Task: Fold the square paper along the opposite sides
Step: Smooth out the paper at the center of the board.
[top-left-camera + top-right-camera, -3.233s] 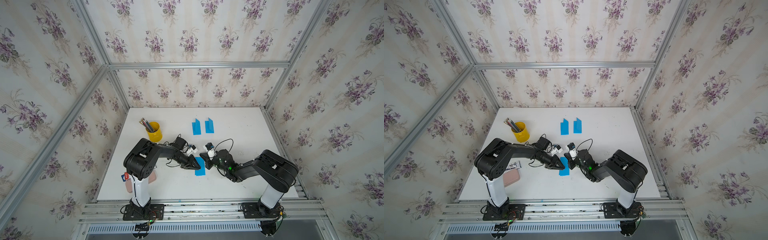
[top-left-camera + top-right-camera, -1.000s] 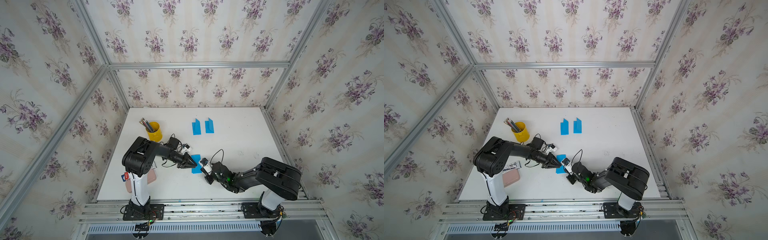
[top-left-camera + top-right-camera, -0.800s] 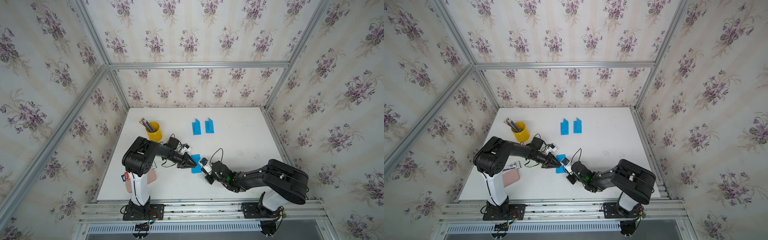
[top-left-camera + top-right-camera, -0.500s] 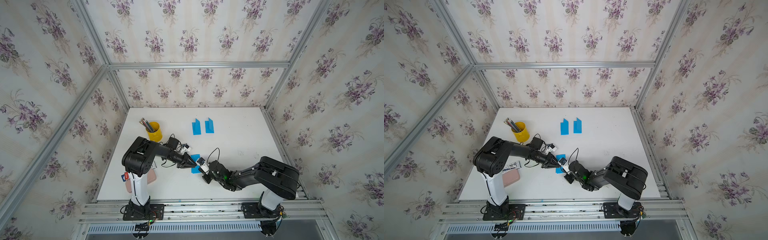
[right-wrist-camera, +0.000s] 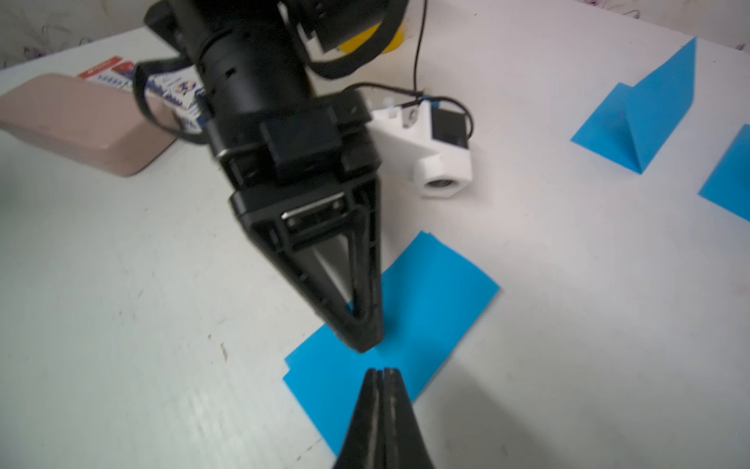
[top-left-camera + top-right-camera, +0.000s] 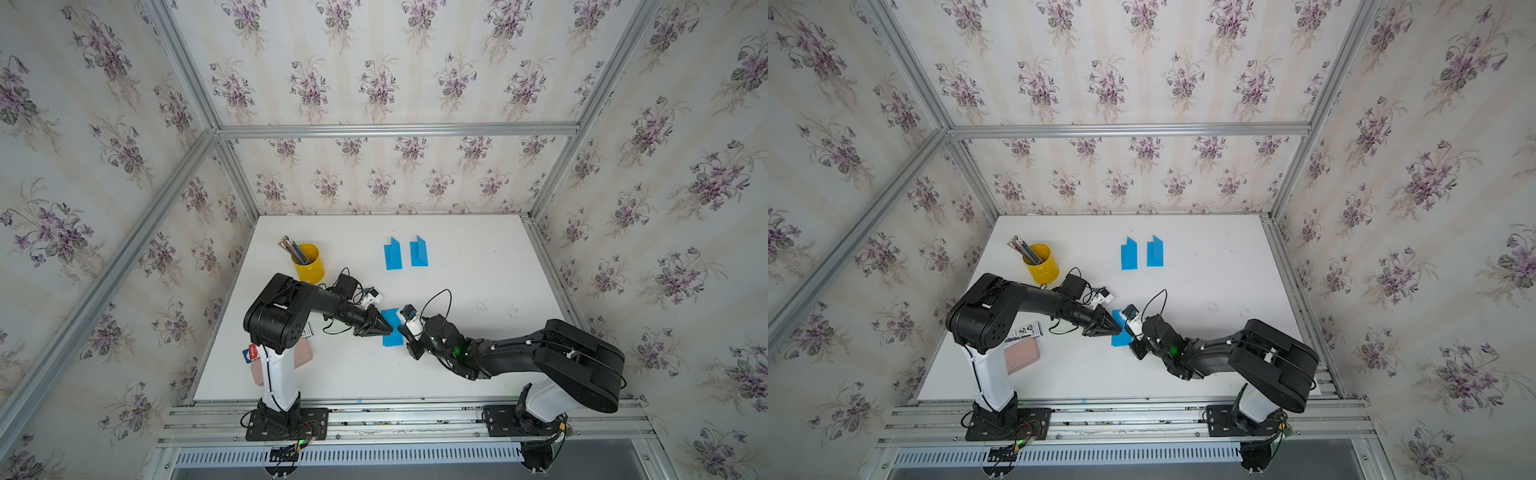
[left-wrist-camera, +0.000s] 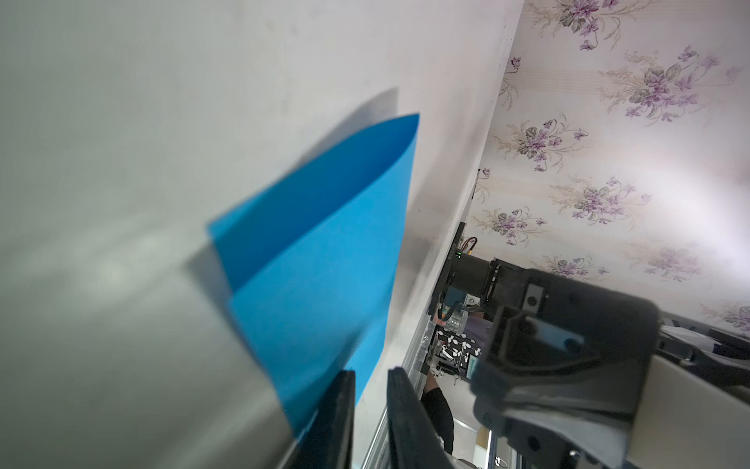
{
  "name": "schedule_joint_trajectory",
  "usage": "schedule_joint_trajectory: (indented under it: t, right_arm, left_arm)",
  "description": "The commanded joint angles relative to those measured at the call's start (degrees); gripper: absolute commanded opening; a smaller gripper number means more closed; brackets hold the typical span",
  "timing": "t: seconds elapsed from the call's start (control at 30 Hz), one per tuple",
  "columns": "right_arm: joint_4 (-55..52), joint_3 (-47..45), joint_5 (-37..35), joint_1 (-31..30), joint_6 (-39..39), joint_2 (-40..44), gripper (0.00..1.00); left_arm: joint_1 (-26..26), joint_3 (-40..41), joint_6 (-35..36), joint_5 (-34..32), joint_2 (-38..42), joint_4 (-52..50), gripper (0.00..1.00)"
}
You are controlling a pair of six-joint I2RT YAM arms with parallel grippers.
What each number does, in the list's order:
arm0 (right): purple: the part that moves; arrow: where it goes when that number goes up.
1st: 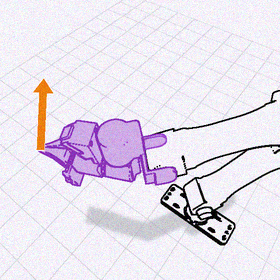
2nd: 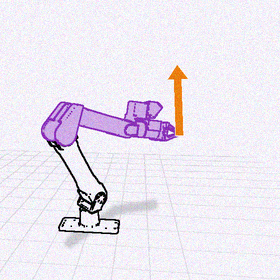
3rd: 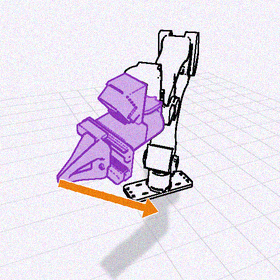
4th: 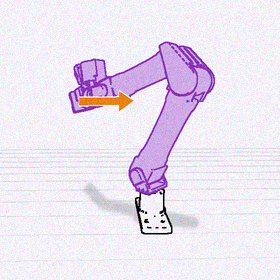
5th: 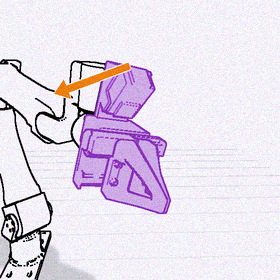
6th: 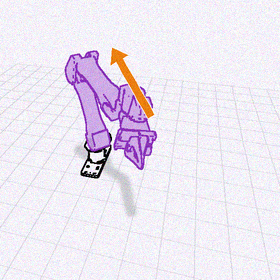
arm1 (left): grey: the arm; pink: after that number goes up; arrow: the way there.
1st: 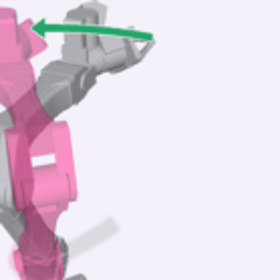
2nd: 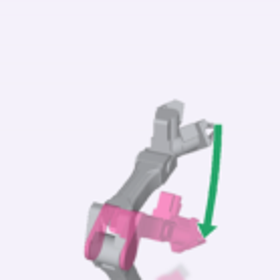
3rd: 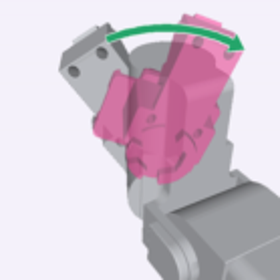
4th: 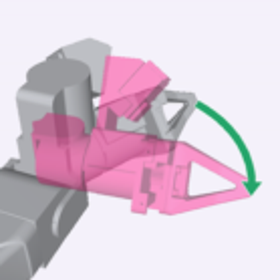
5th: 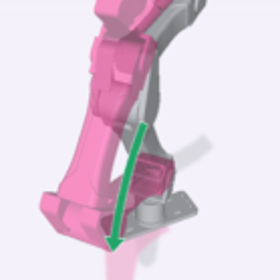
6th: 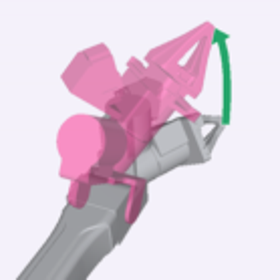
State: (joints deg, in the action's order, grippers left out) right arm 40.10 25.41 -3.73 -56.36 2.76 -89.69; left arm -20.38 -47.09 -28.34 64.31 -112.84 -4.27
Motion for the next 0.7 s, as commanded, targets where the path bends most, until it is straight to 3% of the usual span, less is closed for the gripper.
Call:
schedule_joint_trajectory:
  t: [0.0,0.27,0.67]
  right_arm:
    - [4.32,1.95,3.40,4.05,6.66,-2.28,0.00]
    - [7.96,8.24,9.14,8.54,12.84,-12.48,0.00]
    - [6.33,8.55,7.47,11.41,14.89,-19.87,0.00]
  left_arm:
    - [-1.17,1.69,1.88,-39.21,0.10,-9.93,0.24]
    - [-6.76,1.01,2.15,-49.92,2.76,-13.17,0.24]
    - [-6.78,1.56,1.13,-50.34,2.83,-12.80,0.25]
